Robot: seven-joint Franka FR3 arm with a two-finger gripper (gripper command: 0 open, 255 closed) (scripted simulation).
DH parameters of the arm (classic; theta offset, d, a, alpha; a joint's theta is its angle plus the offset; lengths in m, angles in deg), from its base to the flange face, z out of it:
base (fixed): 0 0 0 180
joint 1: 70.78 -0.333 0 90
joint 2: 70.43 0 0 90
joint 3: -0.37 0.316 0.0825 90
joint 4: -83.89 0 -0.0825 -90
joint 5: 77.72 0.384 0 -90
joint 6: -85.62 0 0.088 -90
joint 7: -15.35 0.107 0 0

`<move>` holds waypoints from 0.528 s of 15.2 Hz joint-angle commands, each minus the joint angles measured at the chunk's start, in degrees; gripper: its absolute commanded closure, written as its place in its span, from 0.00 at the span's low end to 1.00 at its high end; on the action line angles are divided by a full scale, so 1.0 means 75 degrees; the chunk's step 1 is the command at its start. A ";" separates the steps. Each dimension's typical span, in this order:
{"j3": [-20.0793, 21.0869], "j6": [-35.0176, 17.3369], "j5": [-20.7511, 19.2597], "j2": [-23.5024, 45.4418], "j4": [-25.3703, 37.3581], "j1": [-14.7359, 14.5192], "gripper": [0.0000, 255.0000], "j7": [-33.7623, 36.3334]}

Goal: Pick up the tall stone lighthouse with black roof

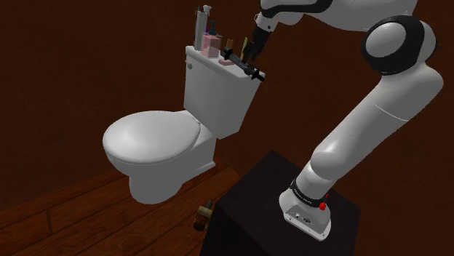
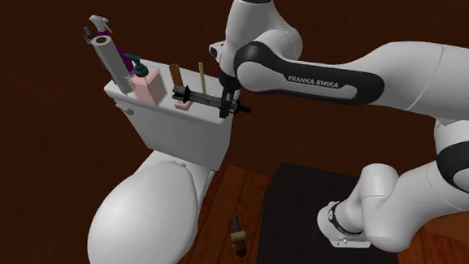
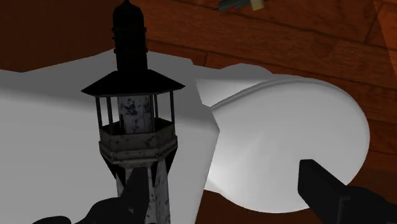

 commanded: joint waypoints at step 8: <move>-0.0377 -0.0196 0.0685 0.1552 0.1376 0.0273 0.00 -0.0836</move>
